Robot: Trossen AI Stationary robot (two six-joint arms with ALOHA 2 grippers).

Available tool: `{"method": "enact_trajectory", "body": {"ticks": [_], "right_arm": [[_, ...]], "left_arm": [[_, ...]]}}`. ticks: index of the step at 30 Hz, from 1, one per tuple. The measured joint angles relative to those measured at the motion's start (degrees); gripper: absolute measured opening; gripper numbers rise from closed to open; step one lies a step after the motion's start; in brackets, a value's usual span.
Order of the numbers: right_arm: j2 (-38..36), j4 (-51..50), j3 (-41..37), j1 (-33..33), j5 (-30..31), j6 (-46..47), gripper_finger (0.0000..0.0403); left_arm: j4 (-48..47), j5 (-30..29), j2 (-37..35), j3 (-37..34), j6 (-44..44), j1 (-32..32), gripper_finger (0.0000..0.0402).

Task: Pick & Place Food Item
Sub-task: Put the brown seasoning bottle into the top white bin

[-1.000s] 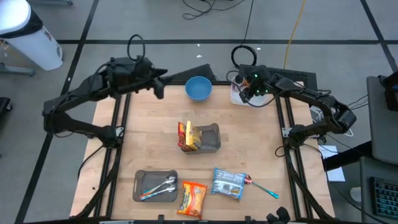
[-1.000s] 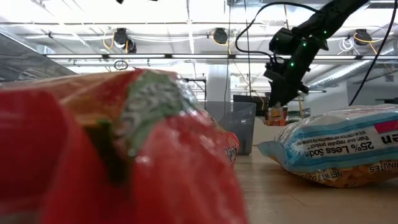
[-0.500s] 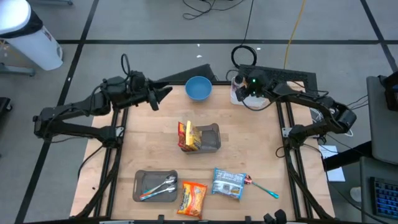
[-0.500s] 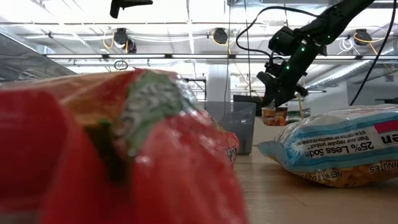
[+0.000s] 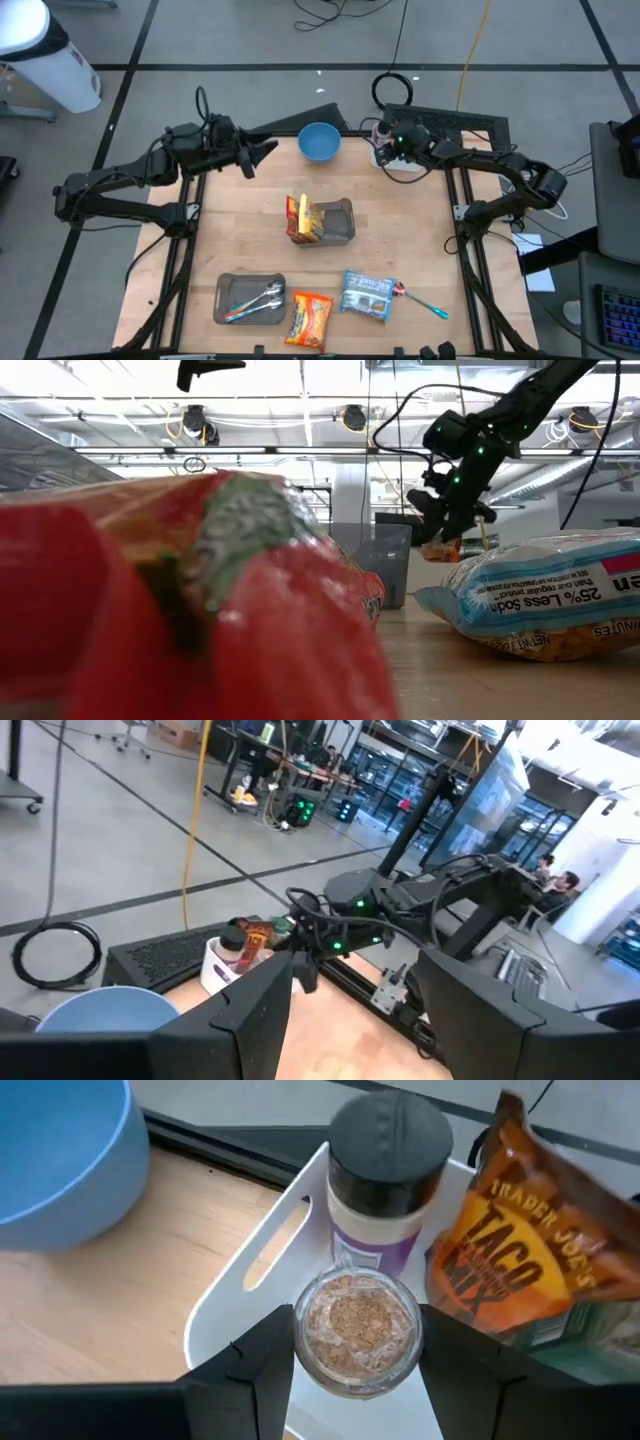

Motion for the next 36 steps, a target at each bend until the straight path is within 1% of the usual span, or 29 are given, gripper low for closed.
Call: {"method": "enact_trajectory", "body": {"ticks": [4, 10, 15, 18, 21, 25, 29, 36], "right_arm": [[0.2, 1.8, -1.1, 0.1, 2.8, 1.8, 0.0169], [0.3, 3.8, -2.8, 0.0, 2.8, 3.3, 0.0169], [0.3, 6.1, -6.2, 0.0, 2.9, 5.9, 0.0169], [0.3, 6.7, -7.6, 0.0, 4.3, 7.7, 0.0169], [0.3, 7.7, -8.6, 0.0, 4.4, 8.3, 0.0169], [0.3, 9.1, -9.5, 0.0, 5.6, 8.5, 0.0169], [2.1, 10.1, -9.7, 0.0, 5.5, 10.5, 0.0169], [4.3, 10.4, -9.5, 0.4, 6.0, 9.6, 0.0169]], "left_arm": [[0.0, 1.3, 0.0, 0.0, -1.1, 0.0, 0.0223], [0.0, 2.0, 0.0, 0.0, -1.3, -0.1, 0.0223], [0.0, 2.0, 0.0, 0.0, -1.4, -0.1, 0.0223], [0.1, 1.8, 0.0, 0.0, -1.6, -0.1, 0.0223], [0.1, 1.7, 0.0, 0.0, -2.1, -0.1, 0.0223], [0.1, 1.6, 0.0, 0.0, -2.4, -0.1, 0.0223], [0.1, 1.6, 0.1, 0.0, -2.5, -0.1, 0.0223], [0.2, 1.6, 0.3, 0.0, -3.8, -0.1, 0.0223]]}}
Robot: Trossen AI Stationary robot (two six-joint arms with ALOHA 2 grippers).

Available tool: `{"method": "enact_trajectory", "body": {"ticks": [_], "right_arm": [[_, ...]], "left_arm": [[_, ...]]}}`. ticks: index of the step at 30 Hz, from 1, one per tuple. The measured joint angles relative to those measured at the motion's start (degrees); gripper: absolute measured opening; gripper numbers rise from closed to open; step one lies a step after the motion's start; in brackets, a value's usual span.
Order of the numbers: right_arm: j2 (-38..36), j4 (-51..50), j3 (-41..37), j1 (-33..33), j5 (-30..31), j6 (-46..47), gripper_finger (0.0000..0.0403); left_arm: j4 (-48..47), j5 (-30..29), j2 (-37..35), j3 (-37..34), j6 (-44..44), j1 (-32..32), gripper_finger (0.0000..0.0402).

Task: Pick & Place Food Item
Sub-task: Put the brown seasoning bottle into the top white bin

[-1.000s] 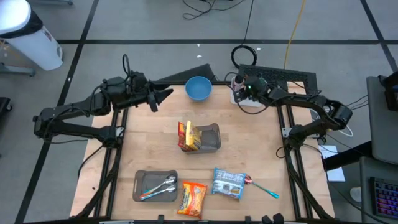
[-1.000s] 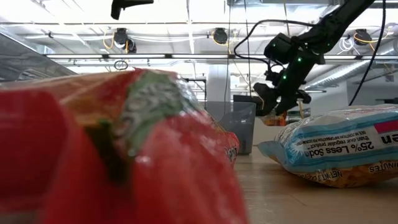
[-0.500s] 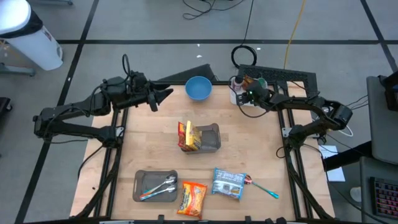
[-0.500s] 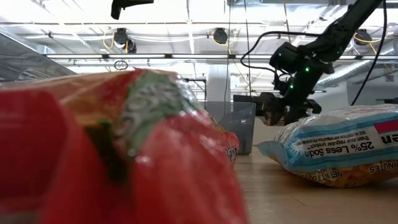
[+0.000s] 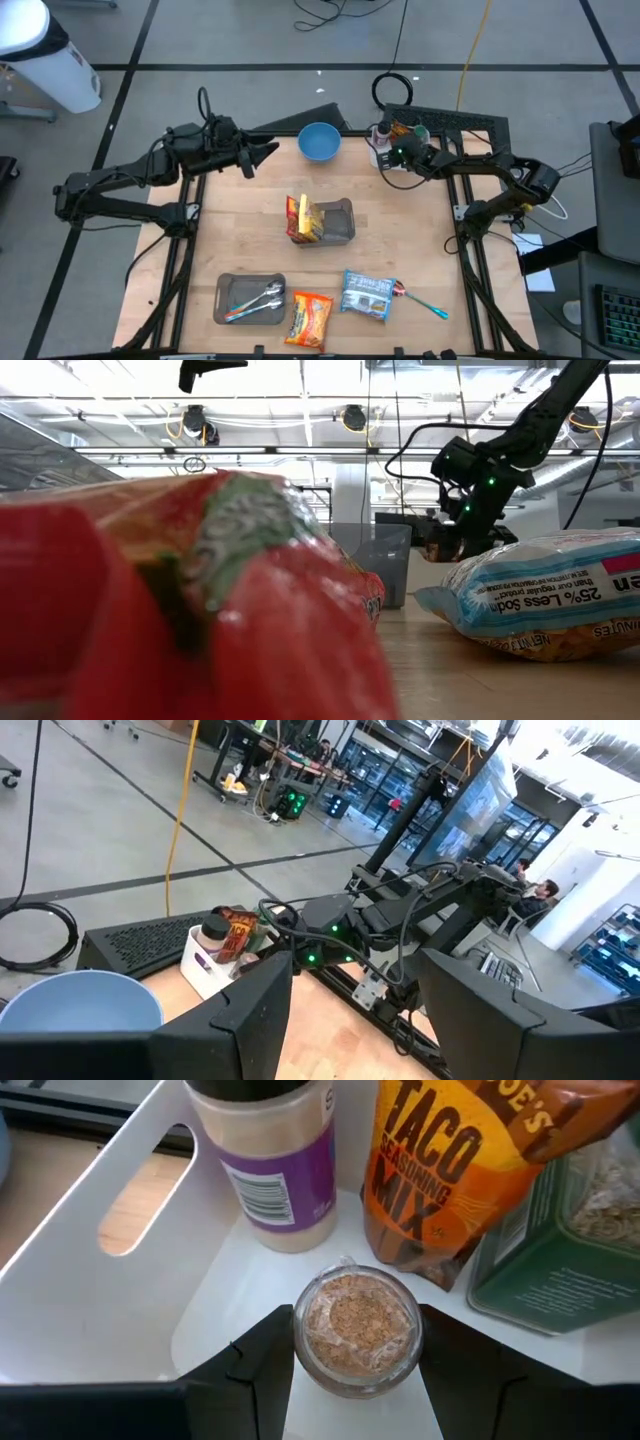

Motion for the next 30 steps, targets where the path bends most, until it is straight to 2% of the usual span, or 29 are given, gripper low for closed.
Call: {"method": "enact_trajectory", "body": {"ticks": [9, 16, 19, 22, 30], "right_arm": [[0.0, 0.8, 0.0, 0.0, -0.6, 0.2, 0.0171], [0.1, 1.1, -0.1, 0.0, -1.5, -0.6, 0.0217], [0.4, 2.5, -0.3, 0.1, -4.6, 0.6, 0.0229], [0.5, 4.0, -0.3, 0.0, -6.2, 0.1, 0.0237], [-0.9, 4.6, -0.3, 0.0, -5.7, -2.2, 0.0241]], "left_arm": [[0.0, 0.0, 0.0, 0.0, -0.1, 0.0, 0.0223], [0.0, 0.0, 0.0, 0.0, -0.1, 0.0, 0.0223], [0.0, 0.0, 0.0, 0.0, -0.1, 0.0, 0.0223], [0.0, 0.0, 0.0, 0.0, -0.2, 0.0, 0.0223], [0.0, 0.0, 0.0, 0.0, 0.0, -0.2, 0.0223]]}}
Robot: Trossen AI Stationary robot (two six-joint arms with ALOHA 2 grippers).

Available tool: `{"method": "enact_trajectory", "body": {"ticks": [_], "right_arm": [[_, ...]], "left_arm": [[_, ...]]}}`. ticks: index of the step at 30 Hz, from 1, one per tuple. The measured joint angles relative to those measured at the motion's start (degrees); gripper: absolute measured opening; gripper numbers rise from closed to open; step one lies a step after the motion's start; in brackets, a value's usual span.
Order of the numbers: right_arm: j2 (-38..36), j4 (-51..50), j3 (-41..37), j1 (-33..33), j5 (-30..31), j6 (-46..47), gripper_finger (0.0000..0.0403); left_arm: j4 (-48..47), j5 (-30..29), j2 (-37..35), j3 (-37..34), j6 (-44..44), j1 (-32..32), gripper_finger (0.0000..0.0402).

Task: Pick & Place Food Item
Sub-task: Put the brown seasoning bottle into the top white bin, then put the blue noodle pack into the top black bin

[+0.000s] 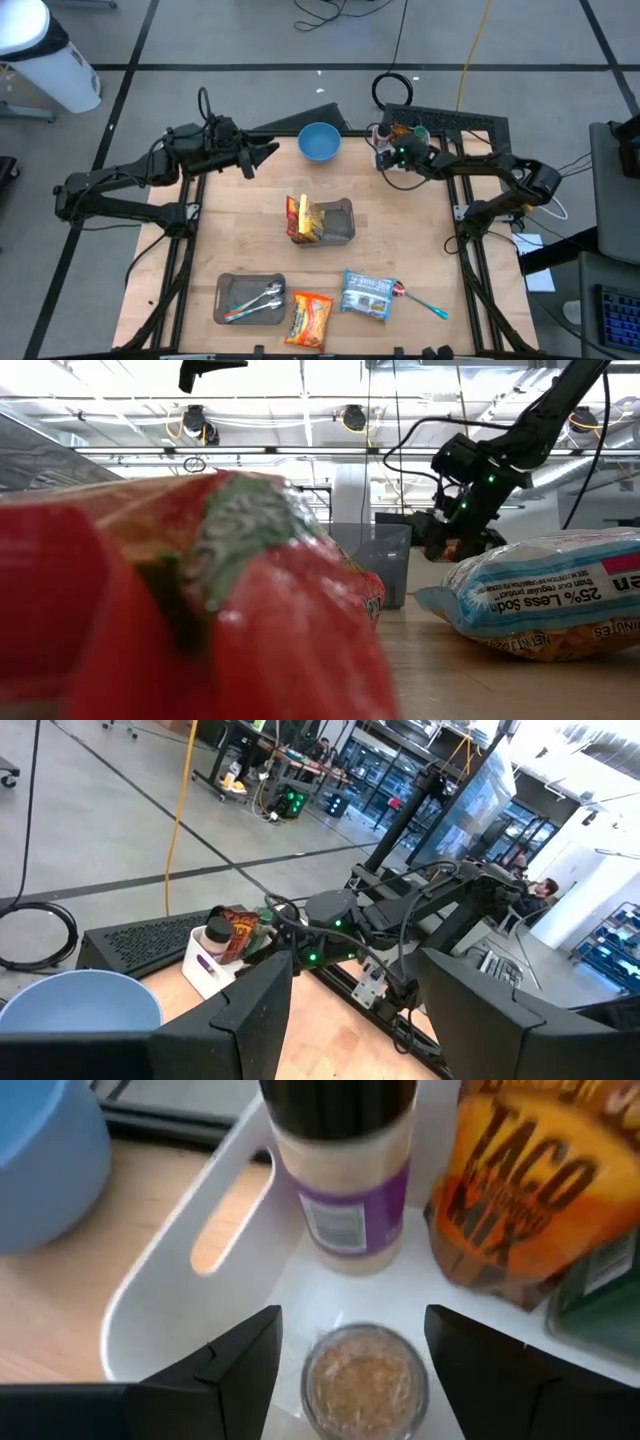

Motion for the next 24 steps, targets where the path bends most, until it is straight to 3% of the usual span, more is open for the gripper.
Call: {"method": "enact_trajectory", "body": {"ticks": [10, 15, 20, 24], "right_arm": [[-7.4, -0.1, 0.0, 0.0, 0.6, -4.5, 0.0235], [-12.9, 3.8, 0.1, 0.2, -7.3, -6.3, 0.0231], [-18.0, 15.8, 0.1, 0.4, -17.2, -2.5, 0.0233], [-20.5, 26.8, 0.2, 0.9, -18.8, 3.0, 0.0230]], "left_arm": [[0.0, 0.0, 0.0, 0.0, 2.1, 0.0, 0.0223], [-0.1, 0.0, 0.0, 0.0, 4.0, 0.0, 0.0223], [0.0, 0.0, 0.0, 0.0, 4.4, 0.0, 0.0223], [0.0, 0.0, 0.0, 0.0, 4.4, 0.0, 0.0223]]}}
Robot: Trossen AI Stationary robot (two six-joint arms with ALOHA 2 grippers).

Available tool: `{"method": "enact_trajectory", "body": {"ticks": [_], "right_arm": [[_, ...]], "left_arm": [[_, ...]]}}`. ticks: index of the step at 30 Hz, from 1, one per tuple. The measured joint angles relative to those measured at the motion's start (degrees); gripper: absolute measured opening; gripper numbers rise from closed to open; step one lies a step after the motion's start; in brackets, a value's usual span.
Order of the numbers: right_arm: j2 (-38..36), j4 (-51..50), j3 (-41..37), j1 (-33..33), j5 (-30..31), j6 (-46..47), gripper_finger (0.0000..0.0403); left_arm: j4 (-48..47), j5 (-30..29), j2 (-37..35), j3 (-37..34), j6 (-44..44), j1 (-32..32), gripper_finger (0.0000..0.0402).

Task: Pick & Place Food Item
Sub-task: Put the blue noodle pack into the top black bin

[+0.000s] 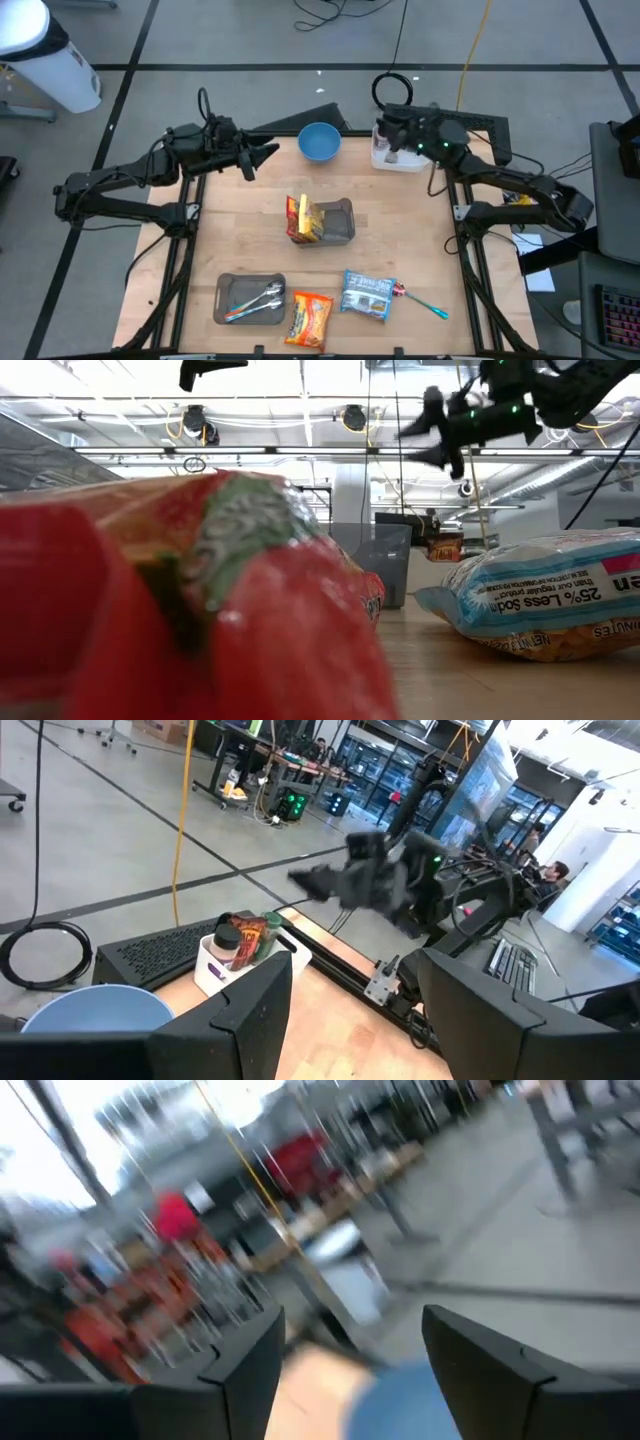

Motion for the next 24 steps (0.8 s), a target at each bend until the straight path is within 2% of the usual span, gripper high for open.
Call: {"method": "enact_trajectory", "body": {"ticks": [5, 9, 13, 19, 24], "right_arm": [[-0.7, 9.2, 0.0, 1.2, 0.2, 6.9, 0.0227], [-0.4, 10.6, 0.0, 3.4, 0.2, 14.7, 0.0230], [0.5, 10.7, 0.0, 7.3, 0.2, 19.9, 0.0229], [2.6, 15.6, 0.0, 16.7, 0.0, 17.5, 0.0224], [2.7, 18.0, 0.0, 26.8, 0.1, 11.5, 0.0223]], "left_arm": [[0.1, 0.0, 0.4, 0.0, 0.1, 0.0, 0.0223], [0.1, 0.0, 1.2, 0.0, 1.2, 0.0, 0.0223], [0.0, 1.6, 2.9, 0.0, -4.1, 0.0, 0.0223], [3.5, 10.3, 5.9, 0.0, -2.6, -2.1, 0.0223], [4.2, 8.3, 6.8, 0.0, -1.1, -8.1, 0.0223]]}}
